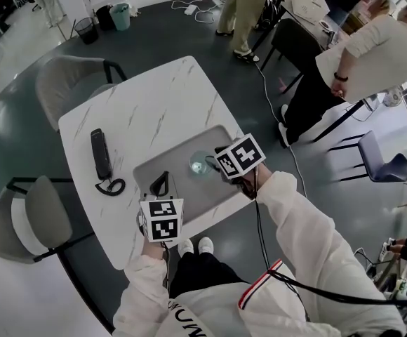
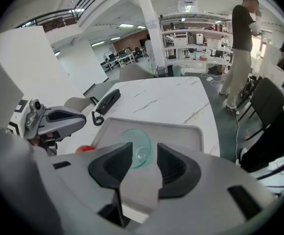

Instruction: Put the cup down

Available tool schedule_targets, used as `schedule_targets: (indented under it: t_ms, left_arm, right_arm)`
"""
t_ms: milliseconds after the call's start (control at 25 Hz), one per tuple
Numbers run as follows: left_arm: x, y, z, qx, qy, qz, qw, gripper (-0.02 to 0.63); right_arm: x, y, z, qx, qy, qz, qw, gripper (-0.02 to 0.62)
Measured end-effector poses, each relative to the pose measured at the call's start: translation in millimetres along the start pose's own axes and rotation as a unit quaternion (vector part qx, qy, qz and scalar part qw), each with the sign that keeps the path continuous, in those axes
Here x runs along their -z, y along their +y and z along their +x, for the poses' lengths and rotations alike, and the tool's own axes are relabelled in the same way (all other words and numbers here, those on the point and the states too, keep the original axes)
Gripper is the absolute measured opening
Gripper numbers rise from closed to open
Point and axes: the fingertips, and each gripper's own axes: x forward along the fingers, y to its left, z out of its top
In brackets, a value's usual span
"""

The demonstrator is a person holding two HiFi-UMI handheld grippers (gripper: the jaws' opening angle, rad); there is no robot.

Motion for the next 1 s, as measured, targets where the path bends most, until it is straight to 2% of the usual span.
schedule_targets:
  t_ms: [360, 440, 560, 680, 840, 1000]
  left_arm:
    - [-25, -17, -45, 0.004, -0.033, 0.016, 0.9993, 0.008]
    - [-33, -19, -59, 0.005, -0.044, 0.02, 0.9988, 0.008]
    - [-38, -25, -86, 0.001, -0.072, 0.018, 0.9973, 0.008]
    - [-43, -36, -107, 0.005, -0.091, 0.023, 0.9956, 0.008]
    - [-46, -43, -136, 0.006, -0.115, 0.028, 0.993, 0.008]
    - [-60, -59, -160, 0.01, -0.133, 0.037, 0.9903, 0.008]
  right_arm:
    - [1, 48, -88, -0.002, -0.13, 0.002, 0.991, 0.158]
    - [1, 56, -108, 0.011, -0.17, 0.007, 0.985, 0.145]
    - [9, 69, -139, 0.04, -0.224, 0.021, 0.974, 0.077]
    - [21, 75, -171, 0.069, -0.27, 0.034, 0.96, 0.045]
    - [34, 90, -200, 0.097, -0.314, 0.04, 0.944, 0.017]
    - [49, 97, -225, 0.106, -0.338, 0.053, 0.934, 0.006]
